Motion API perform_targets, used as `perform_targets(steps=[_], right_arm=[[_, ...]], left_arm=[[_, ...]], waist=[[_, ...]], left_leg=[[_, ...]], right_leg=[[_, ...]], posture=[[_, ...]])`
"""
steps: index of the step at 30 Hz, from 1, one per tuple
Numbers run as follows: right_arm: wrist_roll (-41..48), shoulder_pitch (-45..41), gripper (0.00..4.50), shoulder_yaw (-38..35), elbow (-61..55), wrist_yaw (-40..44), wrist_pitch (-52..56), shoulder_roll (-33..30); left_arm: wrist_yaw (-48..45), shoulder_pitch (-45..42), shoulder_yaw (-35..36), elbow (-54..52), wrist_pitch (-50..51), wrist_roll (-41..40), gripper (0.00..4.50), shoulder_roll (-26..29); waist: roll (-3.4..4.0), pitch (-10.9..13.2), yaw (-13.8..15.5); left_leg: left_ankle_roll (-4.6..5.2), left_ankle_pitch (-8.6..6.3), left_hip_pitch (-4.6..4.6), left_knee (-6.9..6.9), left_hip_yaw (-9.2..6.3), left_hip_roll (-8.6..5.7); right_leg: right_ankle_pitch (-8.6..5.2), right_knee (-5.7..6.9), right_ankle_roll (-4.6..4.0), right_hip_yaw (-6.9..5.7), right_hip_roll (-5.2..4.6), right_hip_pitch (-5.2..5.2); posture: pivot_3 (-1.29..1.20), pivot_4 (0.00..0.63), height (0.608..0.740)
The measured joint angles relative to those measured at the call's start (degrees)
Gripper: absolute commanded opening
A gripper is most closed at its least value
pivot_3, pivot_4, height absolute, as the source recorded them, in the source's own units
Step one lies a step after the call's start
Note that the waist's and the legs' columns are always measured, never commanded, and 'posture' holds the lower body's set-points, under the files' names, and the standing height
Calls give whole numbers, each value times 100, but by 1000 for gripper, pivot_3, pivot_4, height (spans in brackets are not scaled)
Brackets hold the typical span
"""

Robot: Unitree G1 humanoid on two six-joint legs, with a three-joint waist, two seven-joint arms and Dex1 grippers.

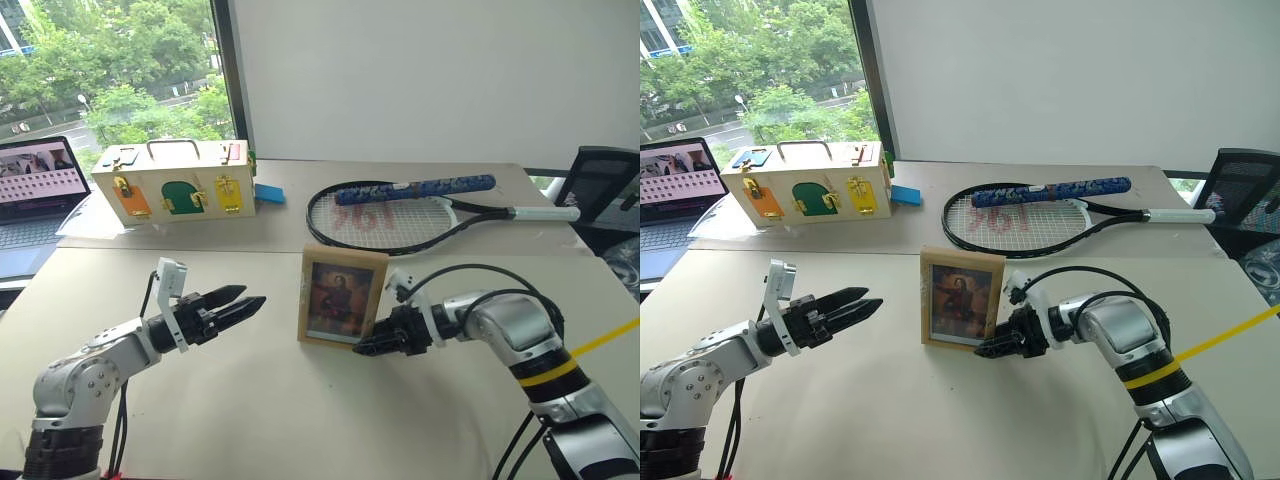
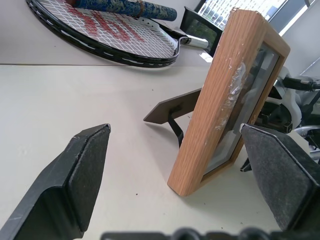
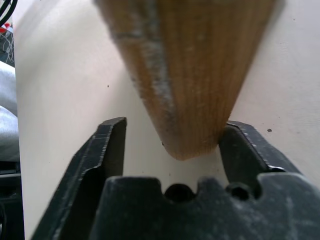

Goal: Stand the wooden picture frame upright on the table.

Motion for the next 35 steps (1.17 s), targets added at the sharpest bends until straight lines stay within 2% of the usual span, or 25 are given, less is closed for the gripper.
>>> perform_targets(steps=[1, 5, 7, 11, 14, 16, 20, 23, 26, 31, 35], right_arm=[[-11, 12, 4482, -75, -1, -53, -52, -12], [-17, 262, 4482, -598, 48, -221, -233, -145], [-82, 721, 4482, -822, 65, -236, -581, -358], [-65, 1780, 4482, -1861, 127, -298, -1740, -356], [129, 3178, 4482, -2764, -872, -17, -2484, -509], [404, 3896, 4482, -3237, -1578, 53, -2576, -516], [1109, 4512, 4482, -3969, -2736, -81, -2510, -485], [1547, 4573, 4482, -4197, -3402, -436, -2509, -313], [1605, 4918, 4482, -4202, -3808, -653, -2571, -203], [1624, 5121, 4482, -4179, -3655, -1207, -2707, 344], [1655, 5150, 4482, -4212, -3585, -1242, -2763, 346]], left_arm=[[-47, 0, -30, 5, -53, 68, 4500, 9], [-198, 35, -68, 45, -205, 233, 4500, 51], [-263, 144, -73, 52, -251, 314, 4500, 75], [-283, 477, -120, -9, -707, 773, 4500, 140], [-174, 907, -155, -196, -1250, 1309, 4500, 164], [-110, 1127, -157, -389, -1372, 1467, 4500, 160], [-54, 1184, -191, -729, -1590, 1675, 4500, 173], [60, 1193, -311, -859, -1616, 1823, 4500, 149], [28, 1404, -496, -886, -2010, 2187, 4500, 153], [87, 1633, -688, -856, -2317, 2487, 4500, -21], [119, 1757, -690, -880, -2402, 2464, 4500, -146]], waist=[[0, 0, 1], [-1, 0, 28], [-2, -1, 53], [-2, 0, 43], [2, 1, 45], [1, 1, 26], [0, 0, -14], [-3, -1, 12], [-11, -6, 50], [-11, -6, 49], [-11, -6, 31]], left_leg=[[0, 0, 0, 0, 0, 0], [0, 0, -1, -1, 0, 0], [2, -2, -5, -1, 0, 0], [3, -3, -5, -1, 3, 0], [5, -4, -5, -6, 4, 0], [6, -5, -4, -4, 4, 1], [10, 2, 14, 4, 13, 6], [12, 4, 8, 10, 17, 6], [12, 1, 0, 7, 19, 6], [13, -2, -7, 5, 19, 6], [13, -1, 3, 6, 20, 7]], right_leg=[[0, 0, 0, 0, 0, 0], [1, -3, -2, -2, -1, 2], [1, -8, -2, -3, -2, 2], [0, -6, -1, -1, -2, 0], [-6, -6, 1, 0, -2, 0], [-14, -5, 15, 1, -2, 1], [-14, -1, 23, 7, 0, 13], [-20, -3, 11, 9, -2, 13], [-16, -12, 23, 9, -3, 13], [-17, -10, 20, 7, -3, 8], [-20, -6, 22, 8, -3, 11]], posture=[[0, 150, 722], [0, 150, 722], [0, 150, 722], [0, 150, 722], [0, 150, 722], [0, 150, 722], [0, 150, 722], [0, 150, 722], [0, 150, 722], [0, 150, 722], [0, 150, 722]])
